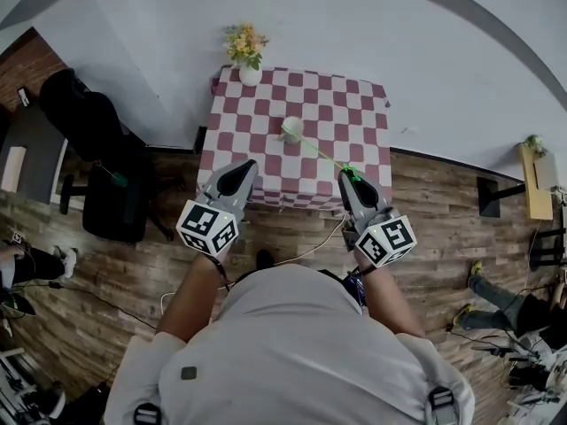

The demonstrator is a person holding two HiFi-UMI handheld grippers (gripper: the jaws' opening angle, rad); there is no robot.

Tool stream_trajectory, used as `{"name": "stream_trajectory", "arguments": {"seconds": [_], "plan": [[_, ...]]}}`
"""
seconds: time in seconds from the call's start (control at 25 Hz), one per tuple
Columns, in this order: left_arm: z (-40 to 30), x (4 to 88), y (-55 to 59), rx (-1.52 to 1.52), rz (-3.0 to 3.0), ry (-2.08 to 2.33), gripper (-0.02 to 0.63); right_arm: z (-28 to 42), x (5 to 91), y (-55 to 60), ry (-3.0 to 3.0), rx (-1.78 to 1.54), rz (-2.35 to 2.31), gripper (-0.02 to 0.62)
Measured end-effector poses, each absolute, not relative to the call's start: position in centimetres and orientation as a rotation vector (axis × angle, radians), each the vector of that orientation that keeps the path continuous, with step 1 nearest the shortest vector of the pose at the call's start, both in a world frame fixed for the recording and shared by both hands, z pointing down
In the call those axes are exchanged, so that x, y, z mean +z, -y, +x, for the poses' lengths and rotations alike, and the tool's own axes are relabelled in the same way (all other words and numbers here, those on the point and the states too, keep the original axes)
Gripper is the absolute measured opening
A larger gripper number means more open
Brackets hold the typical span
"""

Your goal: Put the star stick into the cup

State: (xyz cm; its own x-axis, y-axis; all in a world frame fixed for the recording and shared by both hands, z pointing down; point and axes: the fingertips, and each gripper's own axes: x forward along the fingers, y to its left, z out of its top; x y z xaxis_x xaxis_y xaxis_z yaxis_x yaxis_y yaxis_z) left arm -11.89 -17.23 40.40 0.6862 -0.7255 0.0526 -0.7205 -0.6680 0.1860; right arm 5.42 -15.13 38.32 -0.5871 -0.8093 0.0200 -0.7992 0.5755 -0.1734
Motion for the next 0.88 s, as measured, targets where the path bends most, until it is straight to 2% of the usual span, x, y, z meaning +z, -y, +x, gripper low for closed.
{"name": "stream_trajectory", "arguments": {"seconds": [0.36, 0.88], "plan": [[-16.4, 40.3, 18.9, -0.052, 2.708, 1.186, 0.003, 2.0, 38.8, 16.6, -2.729, -0.255, -1.42, 0.026], [-17.8, 40.3, 20.4, -0.03, 2.704, 1.234, 0.003, 0.6, 39.0, 19.4, -2.727, -0.253, -1.361, 0.026]]}}
